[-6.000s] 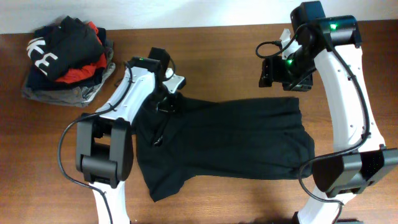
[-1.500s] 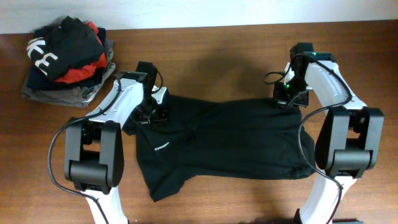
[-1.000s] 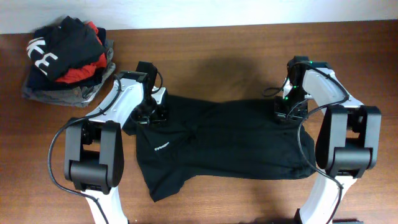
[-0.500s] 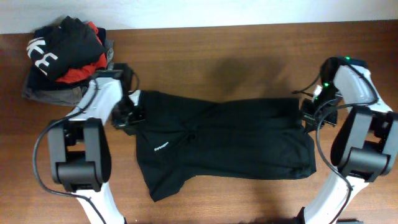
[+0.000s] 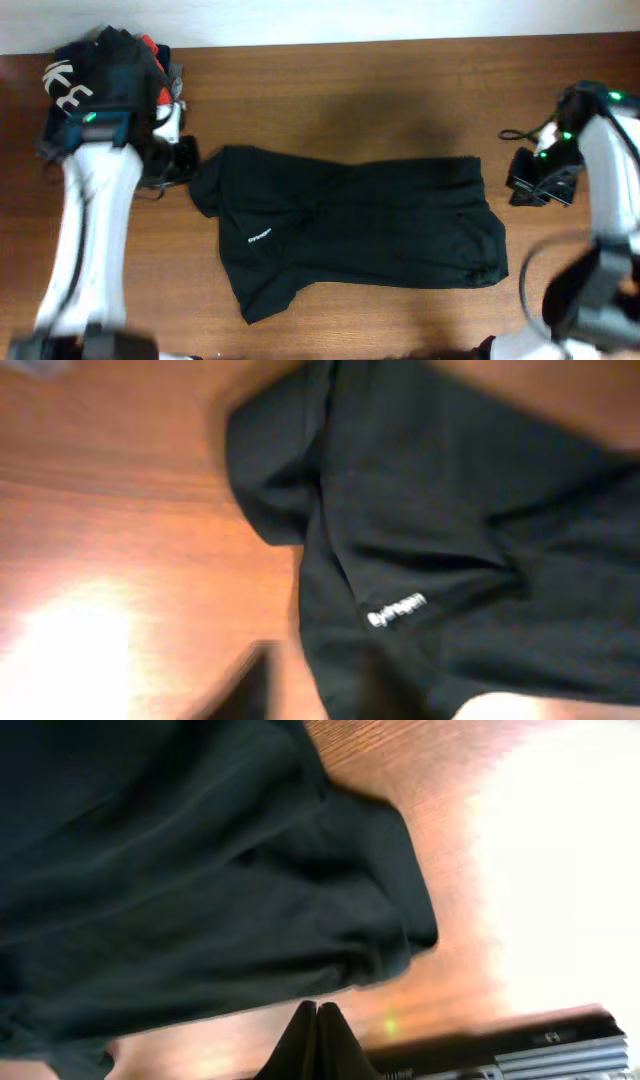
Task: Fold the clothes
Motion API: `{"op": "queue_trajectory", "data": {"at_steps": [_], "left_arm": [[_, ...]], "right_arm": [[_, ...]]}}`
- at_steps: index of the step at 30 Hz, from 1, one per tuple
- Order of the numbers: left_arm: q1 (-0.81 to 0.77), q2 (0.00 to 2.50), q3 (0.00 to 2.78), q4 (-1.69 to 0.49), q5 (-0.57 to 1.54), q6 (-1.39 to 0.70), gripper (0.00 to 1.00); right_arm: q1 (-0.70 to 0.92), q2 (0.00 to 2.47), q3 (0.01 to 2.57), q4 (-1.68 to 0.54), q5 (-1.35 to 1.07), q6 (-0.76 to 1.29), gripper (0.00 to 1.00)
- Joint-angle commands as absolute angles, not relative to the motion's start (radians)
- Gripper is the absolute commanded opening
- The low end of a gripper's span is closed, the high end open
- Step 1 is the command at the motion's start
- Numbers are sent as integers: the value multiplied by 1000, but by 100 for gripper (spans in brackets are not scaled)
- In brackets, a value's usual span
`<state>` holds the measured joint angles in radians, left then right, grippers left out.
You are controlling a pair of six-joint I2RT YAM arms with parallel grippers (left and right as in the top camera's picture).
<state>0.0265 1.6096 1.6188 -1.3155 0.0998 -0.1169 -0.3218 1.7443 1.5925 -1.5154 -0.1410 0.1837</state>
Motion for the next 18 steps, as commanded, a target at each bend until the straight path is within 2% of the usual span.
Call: {"op": "queue_trajectory", "data": {"at_steps": [1, 2, 4, 5, 7, 8, 9, 11, 16, 18], "left_arm": [[26, 1514, 1626, -1362, 108, -117, 82], [27, 1496, 1626, -1386, 108, -117, 87], [27, 1475, 1623, -1432, 108, -117, 87], [26, 1470, 1621, -1455, 108, -117, 87], [26, 1466, 1617, -1505, 108, -120, 87], [26, 1465, 1612, -1525, 108, -120, 87], [26, 1462, 1605, -1538, 108, -120, 87], [26, 1448, 1581, -1546, 108, -123, 87], [26, 1351, 1445, -1525, 110, -175, 87], [26, 1286, 1361, -1492, 126, -194, 92]], "right_arm": [[-319, 1588, 1608, -1546, -150, 188, 11], [-319, 1556, 1608, -1555, -150, 188, 17], [-319, 1485, 1608, -1575, -149, 188, 43], [-319, 1456, 1608, -1584, -146, 188, 60], [-319, 1400, 1606, -1603, -147, 189, 84], [-318, 1378, 1604, -1612, -147, 188, 92], [-313, 1356, 1597, -1622, -147, 188, 96], [-306, 1322, 1579, -1636, -147, 189, 98], [-281, 1251, 1473, -1634, -147, 189, 97], [-282, 1218, 1405, -1608, -147, 198, 96]]}}
